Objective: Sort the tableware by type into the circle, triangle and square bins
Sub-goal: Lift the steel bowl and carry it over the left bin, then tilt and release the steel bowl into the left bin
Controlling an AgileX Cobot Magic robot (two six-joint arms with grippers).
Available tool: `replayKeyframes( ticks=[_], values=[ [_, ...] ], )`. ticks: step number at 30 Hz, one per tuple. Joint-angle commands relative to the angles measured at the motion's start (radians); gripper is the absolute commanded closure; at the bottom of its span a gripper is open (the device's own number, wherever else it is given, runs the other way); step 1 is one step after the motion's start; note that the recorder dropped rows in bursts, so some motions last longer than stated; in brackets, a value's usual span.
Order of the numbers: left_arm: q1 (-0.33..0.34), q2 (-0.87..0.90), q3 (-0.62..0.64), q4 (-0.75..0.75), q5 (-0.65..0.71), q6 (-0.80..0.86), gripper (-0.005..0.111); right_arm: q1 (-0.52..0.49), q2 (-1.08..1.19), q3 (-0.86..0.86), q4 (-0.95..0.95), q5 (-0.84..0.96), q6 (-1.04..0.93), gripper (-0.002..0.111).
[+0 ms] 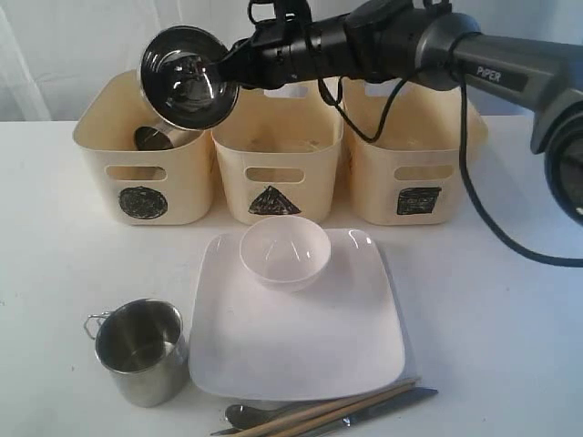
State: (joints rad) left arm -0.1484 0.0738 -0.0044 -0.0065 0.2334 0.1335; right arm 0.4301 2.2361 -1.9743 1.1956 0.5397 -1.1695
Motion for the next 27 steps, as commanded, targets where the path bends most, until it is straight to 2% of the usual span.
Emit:
replayKeyframes(
  ticks=[1, 18, 27],
  values=[
    [-0.006, -0.005, 0.004, -0.002, 0.0, -0.002, 0.107, 0.02, 0.04, -0.055, 0.019, 0.023, -0.055, 0.108],
    [-0.006, -0.005, 0.004, -0.002, 0.0, -0.002, 0.107, 0.022, 0.039, -0.058, 0.023, 0.047, -0.065, 0.108],
    [-0.006, -0.005, 0.004, -0.002, 0.0, -0.002, 0.107, -0.077, -0.017, -0.058, 0.027, 0.266, -0.183, 0.108]
  ],
)
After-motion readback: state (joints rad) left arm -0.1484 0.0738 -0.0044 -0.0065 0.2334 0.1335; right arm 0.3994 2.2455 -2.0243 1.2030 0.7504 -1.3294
